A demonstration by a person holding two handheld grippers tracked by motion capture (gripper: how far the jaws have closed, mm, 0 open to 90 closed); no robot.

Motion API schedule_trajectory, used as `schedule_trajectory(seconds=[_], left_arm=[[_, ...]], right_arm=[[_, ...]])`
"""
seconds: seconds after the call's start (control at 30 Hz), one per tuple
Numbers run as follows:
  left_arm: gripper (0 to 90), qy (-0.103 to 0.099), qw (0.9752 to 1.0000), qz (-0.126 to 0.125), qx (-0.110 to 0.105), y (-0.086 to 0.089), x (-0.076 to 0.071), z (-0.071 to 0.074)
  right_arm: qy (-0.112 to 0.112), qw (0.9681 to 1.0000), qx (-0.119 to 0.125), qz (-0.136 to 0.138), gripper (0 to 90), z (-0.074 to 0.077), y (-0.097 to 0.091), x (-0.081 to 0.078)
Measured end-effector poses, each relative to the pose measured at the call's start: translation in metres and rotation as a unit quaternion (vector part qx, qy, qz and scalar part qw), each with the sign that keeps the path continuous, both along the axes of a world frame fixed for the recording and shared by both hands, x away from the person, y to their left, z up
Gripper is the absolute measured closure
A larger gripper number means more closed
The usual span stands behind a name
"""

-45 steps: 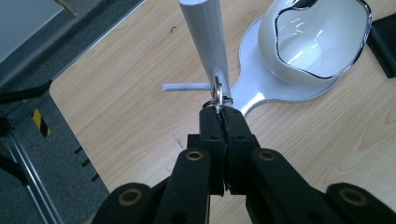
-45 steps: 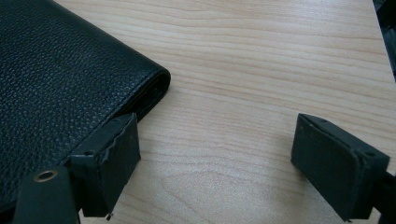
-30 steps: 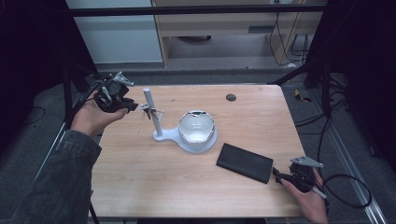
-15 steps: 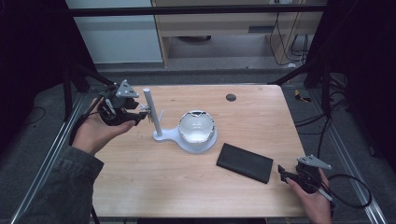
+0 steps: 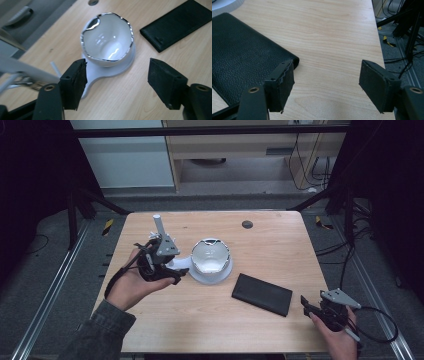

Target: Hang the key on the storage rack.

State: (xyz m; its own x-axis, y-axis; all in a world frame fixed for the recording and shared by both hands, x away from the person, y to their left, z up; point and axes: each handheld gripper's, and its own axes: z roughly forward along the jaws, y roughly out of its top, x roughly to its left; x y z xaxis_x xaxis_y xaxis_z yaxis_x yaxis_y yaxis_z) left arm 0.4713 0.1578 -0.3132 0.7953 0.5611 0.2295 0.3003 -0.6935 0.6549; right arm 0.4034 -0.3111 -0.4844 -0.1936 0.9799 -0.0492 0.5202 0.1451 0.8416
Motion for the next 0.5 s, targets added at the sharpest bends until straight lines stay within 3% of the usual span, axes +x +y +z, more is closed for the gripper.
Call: schedule_trajectory(seconds=[0.27,0.5], left_arm=[[21.7,0.034,0.9987,-0.039,-0.008,-0.032,-0.001,-0.035],[24.5,0.051,0.9962,-0.068,-0.016,-0.060,-0.003,-0.058]], right_arm=[[-0.007,1.0000,-0.002,0.001,26.8,0.003,0.004,-0.001],[-0.011,0.9999,-0.008,0.003,27.4,0.002,0.007,0.001]])
